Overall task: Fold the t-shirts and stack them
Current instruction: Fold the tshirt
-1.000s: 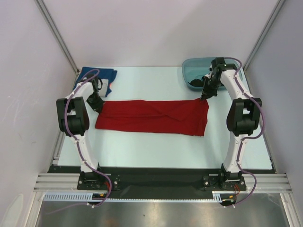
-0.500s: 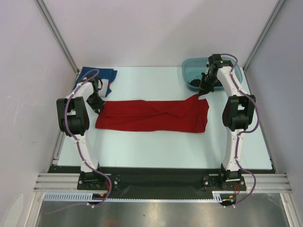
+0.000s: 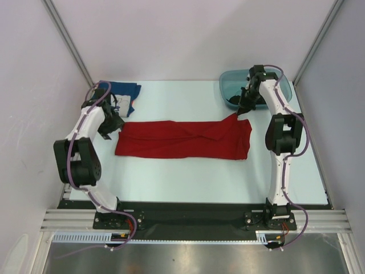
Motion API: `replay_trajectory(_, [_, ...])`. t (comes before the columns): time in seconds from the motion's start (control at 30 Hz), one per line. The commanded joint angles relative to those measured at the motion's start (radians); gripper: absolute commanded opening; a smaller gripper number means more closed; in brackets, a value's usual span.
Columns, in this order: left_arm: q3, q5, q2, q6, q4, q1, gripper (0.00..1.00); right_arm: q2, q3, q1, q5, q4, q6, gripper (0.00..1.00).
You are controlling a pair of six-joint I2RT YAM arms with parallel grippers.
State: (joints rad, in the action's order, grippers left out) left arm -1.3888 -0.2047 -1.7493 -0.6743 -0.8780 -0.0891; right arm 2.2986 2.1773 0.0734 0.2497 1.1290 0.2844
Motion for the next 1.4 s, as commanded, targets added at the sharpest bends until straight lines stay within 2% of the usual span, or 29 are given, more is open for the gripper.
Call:
replay_trajectory(0.0, [0.065,0.040,0.115,0.002,0.062,-0.001,0.68,0.056,0.099,0.012,0.039,-0.008,0.019,0.09])
replay_trajectory(0.17, [0.145,0.116,0.163,0.030,0.140,0.003,0.68,0.116,0.144,0.034,0.040,0.031,0.015,0.10])
replay_trajectory(0.27, [0.180,0.168,0.177,0.041,0.178,0.011,0.67,0.102,0.119,0.034,0.019,0.032,0.019,0.35])
replay_trajectory(0.3, [0.188,0.197,0.180,0.044,0.195,0.012,0.67,0.085,0.112,0.035,0.017,0.034,0.016,0.49])
replay_trajectory(0.33, [0.197,0.197,0.183,0.042,0.200,0.021,0.67,0.078,0.110,0.034,0.010,0.058,0.004,0.56])
replay_trajectory(0.37, [0.201,0.227,0.182,0.042,0.205,0.025,0.66,0.065,0.104,0.034,-0.027,0.078,-0.002,0.68])
replay_trajectory(0.43, [0.206,0.260,0.175,0.038,0.217,0.037,0.62,-0.005,0.067,0.034,-0.056,0.116,-0.030,0.70])
replay_trajectory(0.5, [0.211,0.283,0.166,0.032,0.226,0.038,0.60,-0.147,-0.090,0.034,-0.089,0.100,-0.034,0.71])
replay_trajectory(0.53, [0.215,0.304,0.149,0.027,0.228,0.040,0.56,-0.193,-0.167,0.034,-0.087,0.066,-0.031,0.71])
replay_trajectory(0.57, [0.215,0.315,0.142,0.022,0.231,0.038,0.53,-0.238,-0.292,0.032,-0.069,0.052,-0.027,0.71])
replay_trajectory(0.67, [0.227,0.337,0.110,0.009,0.241,0.040,0.45,-0.398,-0.495,0.043,0.008,-0.012,-0.007,0.72])
replay_trajectory(0.7, [0.228,0.346,0.103,0.007,0.244,0.040,0.44,-0.430,-0.613,0.046,0.014,-0.030,-0.004,0.73])
replay_trajectory(0.8, [0.234,0.357,0.077,-0.001,0.244,0.042,0.42,-0.530,-0.761,0.066,0.005,-0.106,0.009,0.82])
replay_trajectory(0.93, [0.226,0.360,0.030,-0.011,0.225,0.038,0.38,-0.561,-0.841,0.078,0.011,-0.188,0.012,0.79])
replay_trajectory(1.03, [0.223,0.357,-0.002,-0.013,0.208,0.040,0.36,-0.550,-0.887,0.078,0.017,-0.228,0.015,0.70])
replay_trajectory(1.07, [0.223,0.355,-0.007,-0.010,0.206,0.038,0.36,-0.544,-0.896,0.078,0.014,-0.236,0.015,0.62])
replay_trajectory(1.17, [0.228,0.349,-0.021,-0.004,0.195,0.035,0.34,-0.533,-0.907,0.078,-0.042,-0.239,0.007,0.50])
replay_trajectory(1.37, [0.237,0.335,-0.035,0.015,0.188,0.012,0.31,-0.530,-0.898,0.078,-0.139,-0.210,-0.024,0.49])
